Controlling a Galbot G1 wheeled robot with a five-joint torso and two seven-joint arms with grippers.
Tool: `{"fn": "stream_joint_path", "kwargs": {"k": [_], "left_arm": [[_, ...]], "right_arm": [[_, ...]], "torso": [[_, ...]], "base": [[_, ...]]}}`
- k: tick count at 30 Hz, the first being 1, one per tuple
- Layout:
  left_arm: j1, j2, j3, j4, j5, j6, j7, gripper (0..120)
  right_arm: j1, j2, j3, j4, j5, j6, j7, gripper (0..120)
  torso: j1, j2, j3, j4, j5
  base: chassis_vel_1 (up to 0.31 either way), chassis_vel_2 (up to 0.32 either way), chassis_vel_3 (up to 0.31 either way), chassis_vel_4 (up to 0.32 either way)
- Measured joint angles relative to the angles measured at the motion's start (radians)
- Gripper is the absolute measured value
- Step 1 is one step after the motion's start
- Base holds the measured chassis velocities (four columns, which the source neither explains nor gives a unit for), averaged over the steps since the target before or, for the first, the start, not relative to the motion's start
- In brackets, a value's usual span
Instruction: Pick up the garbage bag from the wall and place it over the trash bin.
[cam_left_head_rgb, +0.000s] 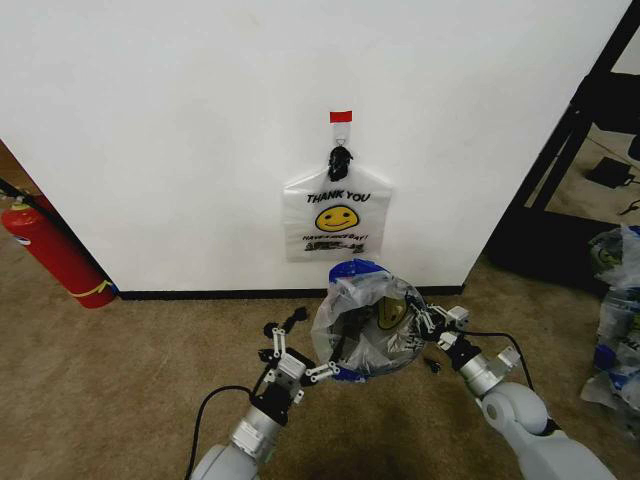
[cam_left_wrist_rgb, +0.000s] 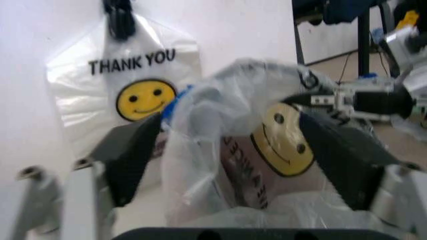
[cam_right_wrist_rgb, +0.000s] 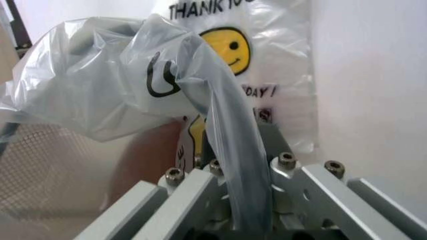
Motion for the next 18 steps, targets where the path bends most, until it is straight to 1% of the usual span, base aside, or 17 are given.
{"fn": "stream_joint_path", "kwargs": {"k": [2,3,6,7,9,12,13,15,16,18], "left_arm": [[-0.007,-0.005,0.003,0.013,0.005,0.009,-0.002,71],[-0.007,-0.005,0.003,0.013,0.005,0.009,-0.002,71],[-0.013,-0.004,0.002,0.029,0.004,0.017,-0.008,57],[-0.015,-0.002,0.000,0.033,0.002,0.019,-0.010,56],[-0.019,0.002,-0.007,0.040,-0.001,0.023,-0.015,45],[-0.021,0.005,-0.011,0.044,-0.004,0.024,-0.017,41],[-0.024,0.009,-0.016,0.048,-0.007,0.026,-0.019,35],[-0.026,0.013,-0.021,0.052,-0.010,0.028,-0.021,28],[-0.028,0.015,-0.023,0.054,-0.013,0.029,-0.023,22],[-0.028,0.016,-0.024,0.054,-0.014,0.029,-0.023,19]], "right_arm": [[-0.007,0.001,-0.001,0.009,-0.012,0.005,0.002,1],[-0.007,0.001,-0.001,0.009,-0.012,0.005,0.002,1],[-0.016,0.000,-0.001,0.021,-0.023,0.011,0.002,1],[-0.018,0.000,-0.001,0.024,-0.024,0.012,0.001,1],[-0.021,-0.002,0.000,0.035,-0.024,0.012,0.000,1],[-0.021,-0.003,0.001,0.040,-0.024,0.012,0.000,1],[-0.021,-0.005,0.002,0.048,-0.023,0.012,0.000,1],[-0.021,-0.007,0.002,0.052,-0.021,0.012,-0.001,1],[-0.020,-0.008,0.002,0.056,-0.020,0.012,-0.001,1],[-0.020,-0.009,0.002,0.057,-0.019,0.011,-0.001,1]], "torso": [[0.000,0.000,0.000,-0.0001,0.0000],[0.000,0.000,0.000,-0.0001,0.0000],[0.000,0.000,0.000,-0.0002,0.0000],[0.000,0.000,0.000,-0.0001,0.0000],[0.000,0.000,0.000,-0.0001,0.0000],[0.000,0.000,0.000,-0.0001,0.0000],[0.000,0.000,0.000,-0.0001,0.0000],[0.000,0.000,0.000,-0.0001,0.0000],[0.000,0.000,0.000,-0.0001,0.0000],[0.000,0.000,0.000,-0.0001,0.0000]], "base": [[0.000,0.000,0.000,0.000],[0.000,0.000,0.000,0.000],[0.000,0.000,0.000,0.000],[0.000,0.000,0.000,0.000],[0.000,0.000,0.000,0.000],[0.000,0.000,0.000,0.000],[0.000,0.000,0.000,0.000],[0.000,0.000,0.000,0.000],[0.000,0.000,0.000,0.000],[0.000,0.000,0.000,0.000]]}}
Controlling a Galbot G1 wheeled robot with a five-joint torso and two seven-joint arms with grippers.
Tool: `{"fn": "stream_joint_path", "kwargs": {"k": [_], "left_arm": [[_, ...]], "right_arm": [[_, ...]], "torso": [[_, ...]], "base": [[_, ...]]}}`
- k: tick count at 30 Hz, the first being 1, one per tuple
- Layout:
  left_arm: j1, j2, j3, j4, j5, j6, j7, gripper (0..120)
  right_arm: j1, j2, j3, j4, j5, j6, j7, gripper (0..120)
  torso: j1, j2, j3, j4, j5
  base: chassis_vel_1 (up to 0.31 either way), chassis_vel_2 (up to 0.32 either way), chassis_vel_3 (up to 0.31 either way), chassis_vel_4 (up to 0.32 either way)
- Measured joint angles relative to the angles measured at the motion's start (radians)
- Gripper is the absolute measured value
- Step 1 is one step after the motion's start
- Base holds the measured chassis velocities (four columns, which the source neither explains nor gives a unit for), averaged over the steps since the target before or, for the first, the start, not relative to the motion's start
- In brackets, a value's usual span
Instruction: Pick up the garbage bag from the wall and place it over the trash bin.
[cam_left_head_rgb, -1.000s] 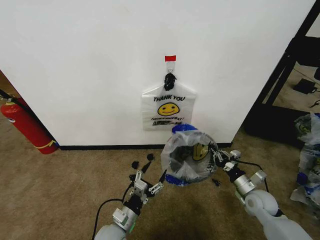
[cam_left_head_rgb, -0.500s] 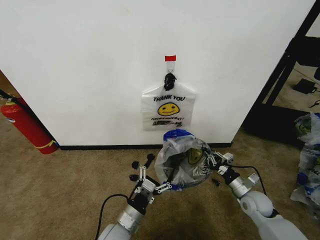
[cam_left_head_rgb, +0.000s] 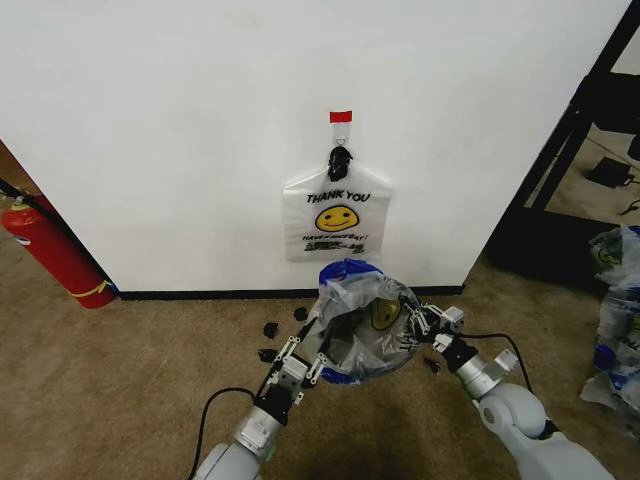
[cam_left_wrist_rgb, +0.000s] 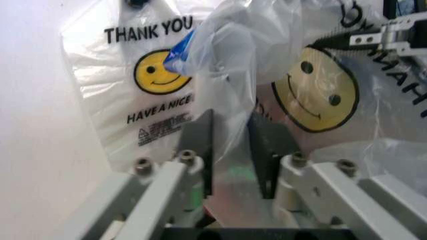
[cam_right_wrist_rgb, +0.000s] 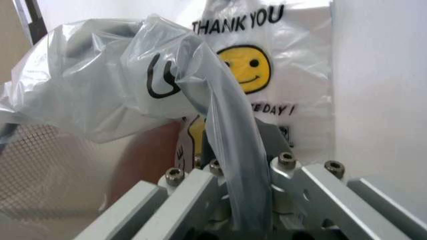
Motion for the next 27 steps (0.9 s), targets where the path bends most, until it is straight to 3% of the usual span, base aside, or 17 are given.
{"fn": "stream_joint_path", "kwargs": {"k": [4,17,27], "left_arm": [[-0.001,0.004,-0.002,0.001,-0.007,0.001,-0.001,0],[0.002,0.014,0.003,-0.029,-0.042,0.006,0.003,0],[-0.002,0.017,-0.003,-0.012,-0.075,0.007,0.014,0]], "right_arm": [[0.001,-0.002,0.000,0.007,0.005,-0.002,-0.001,1],[-0.002,-0.006,0.010,-0.019,0.020,-0.005,-0.035,1],[-0.005,-0.024,0.029,-0.041,0.180,-0.059,-0.137,1]], "torso": [[0.000,0.000,0.000,0.0000,0.0000],[0.000,0.000,0.000,0.0000,0.0000],[0.000,0.000,0.000,-0.0001,0.0002]], "base": [[0.000,0.000,0.000,0.000],[0.000,0.000,0.000,0.000],[0.000,0.000,0.000,0.000]]}}
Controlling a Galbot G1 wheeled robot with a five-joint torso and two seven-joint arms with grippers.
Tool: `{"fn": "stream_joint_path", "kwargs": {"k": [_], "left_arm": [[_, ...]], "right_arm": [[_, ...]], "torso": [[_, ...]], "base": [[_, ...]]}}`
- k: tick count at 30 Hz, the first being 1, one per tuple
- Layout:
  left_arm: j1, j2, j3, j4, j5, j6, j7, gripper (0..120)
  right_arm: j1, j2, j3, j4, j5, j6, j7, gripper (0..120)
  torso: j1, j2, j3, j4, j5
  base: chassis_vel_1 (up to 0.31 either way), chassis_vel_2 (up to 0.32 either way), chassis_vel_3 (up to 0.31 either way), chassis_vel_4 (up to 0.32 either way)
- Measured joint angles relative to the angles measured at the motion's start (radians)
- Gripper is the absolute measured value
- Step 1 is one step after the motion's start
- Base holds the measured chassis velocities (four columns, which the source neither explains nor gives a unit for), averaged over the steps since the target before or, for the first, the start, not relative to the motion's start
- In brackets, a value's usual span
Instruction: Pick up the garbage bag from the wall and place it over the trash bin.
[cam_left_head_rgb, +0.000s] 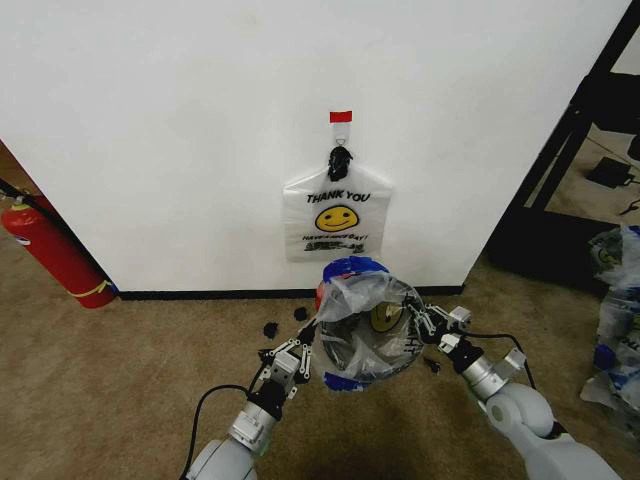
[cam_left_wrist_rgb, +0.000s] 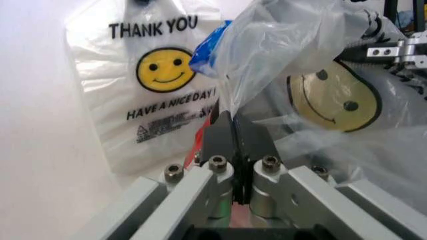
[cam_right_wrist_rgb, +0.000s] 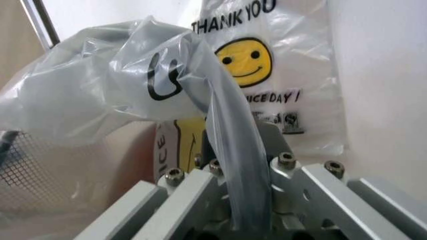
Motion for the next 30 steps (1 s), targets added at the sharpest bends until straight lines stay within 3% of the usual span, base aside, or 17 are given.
{"fn": "stream_joint_path", "kwargs": {"k": [12,16,18,22,30], "left_arm": [[0.006,-0.003,0.004,0.003,-0.005,-0.036,0.010,0],[0.007,0.000,0.004,-0.005,-0.027,-0.066,0.022,19],[0.007,0.001,0.003,-0.006,-0.035,-0.076,0.030,22],[0.010,0.013,-0.009,-0.017,-0.087,-0.135,0.097,40],[0.010,0.015,-0.011,-0.018,-0.095,-0.143,0.109,68]], "right_arm": [[0.008,-0.011,0.013,-0.023,0.114,-0.055,-0.052,1],[0.007,-0.008,0.009,-0.032,0.110,-0.060,-0.065,1],[0.007,-0.008,0.008,-0.037,0.106,-0.060,-0.067,1],[0.022,-0.005,0.007,-0.073,0.083,-0.058,-0.070,1],[0.025,-0.004,0.007,-0.078,0.079,-0.056,-0.070,1]], "torso": [[0.000,0.000,0.000,0.0001,-0.0001],[0.000,0.000,0.000,0.0002,-0.0001],[0.000,0.000,0.000,0.0002,-0.0001],[0.000,0.000,0.000,0.0001,0.0000],[0.000,0.000,0.000,0.0001,-0.0001]], "base": [[0.000,0.000,0.000,0.000],[0.000,0.000,0.000,0.000],[0.000,0.000,0.000,0.000],[0.000,0.000,0.000,0.000],[0.000,0.000,0.000,0.000]]}}
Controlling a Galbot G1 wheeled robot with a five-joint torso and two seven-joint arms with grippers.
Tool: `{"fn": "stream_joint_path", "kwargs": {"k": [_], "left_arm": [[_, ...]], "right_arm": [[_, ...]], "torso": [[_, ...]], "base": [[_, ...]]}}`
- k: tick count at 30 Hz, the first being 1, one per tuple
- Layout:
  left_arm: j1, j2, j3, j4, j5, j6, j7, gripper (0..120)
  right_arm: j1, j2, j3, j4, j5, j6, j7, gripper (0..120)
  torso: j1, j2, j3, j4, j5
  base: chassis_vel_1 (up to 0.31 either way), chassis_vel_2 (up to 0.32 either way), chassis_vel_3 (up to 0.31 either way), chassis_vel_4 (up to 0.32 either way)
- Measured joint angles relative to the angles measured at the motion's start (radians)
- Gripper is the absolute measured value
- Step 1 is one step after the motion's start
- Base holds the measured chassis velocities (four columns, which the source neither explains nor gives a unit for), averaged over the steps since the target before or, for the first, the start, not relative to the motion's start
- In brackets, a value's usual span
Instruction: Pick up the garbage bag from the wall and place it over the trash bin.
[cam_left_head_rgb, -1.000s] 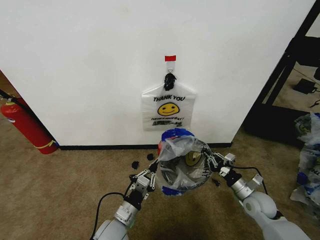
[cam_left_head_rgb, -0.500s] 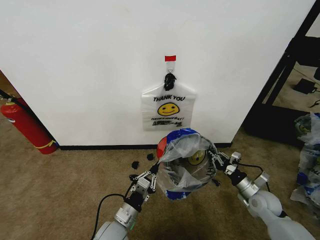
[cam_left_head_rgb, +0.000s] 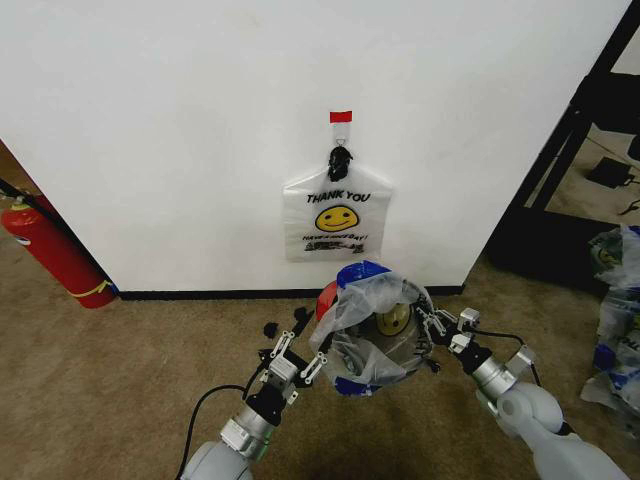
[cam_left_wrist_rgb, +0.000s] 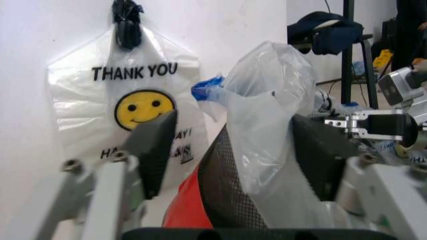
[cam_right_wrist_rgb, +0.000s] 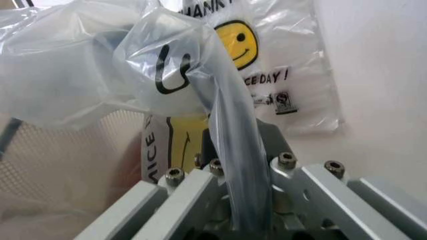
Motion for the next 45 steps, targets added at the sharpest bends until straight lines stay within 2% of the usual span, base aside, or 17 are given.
{"fn": "stream_joint_path", "kwargs": {"k": [1,2,3,6,10,12,17,20,23,25,27,28,30,32,38,43,45], "left_arm": [[0.000,0.001,-0.003,0.001,-0.017,-0.015,0.017,71],[-0.003,0.016,-0.029,0.015,-0.102,-0.093,0.184,77],[-0.003,0.016,-0.029,0.015,-0.102,-0.093,0.184,77],[-0.010,0.030,-0.073,0.022,-0.205,-0.152,0.445,90],[-0.019,0.039,-0.102,0.019,-0.264,-0.150,0.557,100],[-0.021,0.041,-0.102,0.014,-0.275,-0.140,0.548,100],[-0.057,0.071,-0.074,-0.042,-0.339,-0.002,0.336,100],[-0.072,0.087,-0.070,-0.058,-0.381,0.061,0.288,100],[-0.103,0.136,-0.060,-0.102,-0.497,0.281,0.165,100],[-0.110,0.154,-0.055,-0.124,-0.552,0.394,0.111,100],[-0.112,0.158,-0.053,-0.131,-0.569,0.423,0.098,100],[-0.117,0.166,-0.049,-0.153,-0.649,0.520,0.066,100],[-0.118,0.162,-0.045,-0.182,-0.758,0.623,0.031,100],[-0.119,0.147,-0.042,-0.200,-0.822,0.681,0.001,100],[-0.122,0.117,-0.037,-0.207,-0.905,0.727,-0.045,100],[-0.116,0.111,-0.041,-0.207,-0.923,0.730,-0.042,98],[-0.111,0.107,-0.043,-0.209,-0.931,0.730,-0.037,89]], "right_arm": [[0.001,0.000,0.000,-0.003,0.001,0.000,0.000,1],[0.007,0.000,0.004,-0.016,0.009,0.000,0.006,1],[0.007,0.000,0.004,-0.016,0.009,0.000,0.006,1],[0.012,0.000,0.008,-0.024,0.020,0.000,0.019,1],[0.009,0.001,0.009,-0.024,0.022,0.000,0.019,1],[0.008,0.001,0.009,-0.024,0.021,0.000,0.014,1],[0.011,-0.006,0.014,-0.047,-0.036,0.015,-0.074,1],[0.015,-0.010,0.018,-0.058,-0.069,0.024,-0.112,1],[0.024,-0.015,0.020,-0.067,-0.133,0.060,-0.182,1],[0.030,-0.013,0.022,-0.065,-0.159,0.082,-0.204,1],[0.031,-0.013,0.022,-0.063,-0.163,0.085,-0.207,1],[0.036,-0.010,0.022,-0.052,-0.181,0.103,-0.218,1],[0.038,-0.010,0.021,-0.043,-0.196,0.123,-0.224,1],[0.037,-0.010,0.021,-0.040,-0.203,0.134,-0.229,1],[0.022,-0.017,0.025,-0.029,-0.202,0.141,-0.234,1],[0.015,-0.019,0.028,-0.017,-0.196,0.141,-0.235,1],[0.014,-0.020,0.029,-0.014,-0.192,0.141,-0.234,1]], "torso": [[0.000,0.000,0.000,0.0000,-0.0002],[0.000,0.000,0.000,0.0002,0.0000],[0.000,0.000,0.000,0.0002,0.0000],[0.000,0.000,0.000,-0.0001,-0.0005],[0.000,0.000,0.000,0.0002,-0.0003],[0.000,0.000,0.000,0.0001,-0.0005],[0.000,0.000,0.000,0.0000,-0.0001],[0.000,0.000,0.000,-0.0001,0.0000],[0.000,0.000,0.000,-0.0001,0.0000],[0.000,0.000,0.000,0.0000,-0.0001],[0.000,0.000,0.000,0.0001,0.0000],[0.000,0.000,0.000,0.0001,0.0001],[0.000,0.000,0.000,0.0001,-0.0001],[0.000,0.000,0.000,0.0001,0.0001],[0.000,0.000,0.000,0.0000,0.0000],[0.000,0.000,0.000,0.0000,0.0000],[0.000,0.000,0.000,0.0001,0.0000]], "base": [[0.000,0.000,0.000,0.000],[0.000,0.000,0.000,0.000],[0.000,0.000,0.000,0.000],[0.000,0.000,0.000,0.000],[0.000,0.000,0.000,0.000],[0.000,0.000,0.000,0.000],[0.000,0.000,0.000,0.000],[0.000,0.000,0.000,0.000],[0.000,0.000,0.000,0.000],[0.000,0.000,0.000,0.000],[0.000,0.000,0.000,0.000],[0.000,0.000,0.000,0.000],[0.000,0.000,0.000,0.000],[0.000,0.000,0.000,0.000],[0.000,0.000,0.000,0.000],[0.000,0.000,0.000,0.000],[0.000,0.000,0.000,0.000]]}}
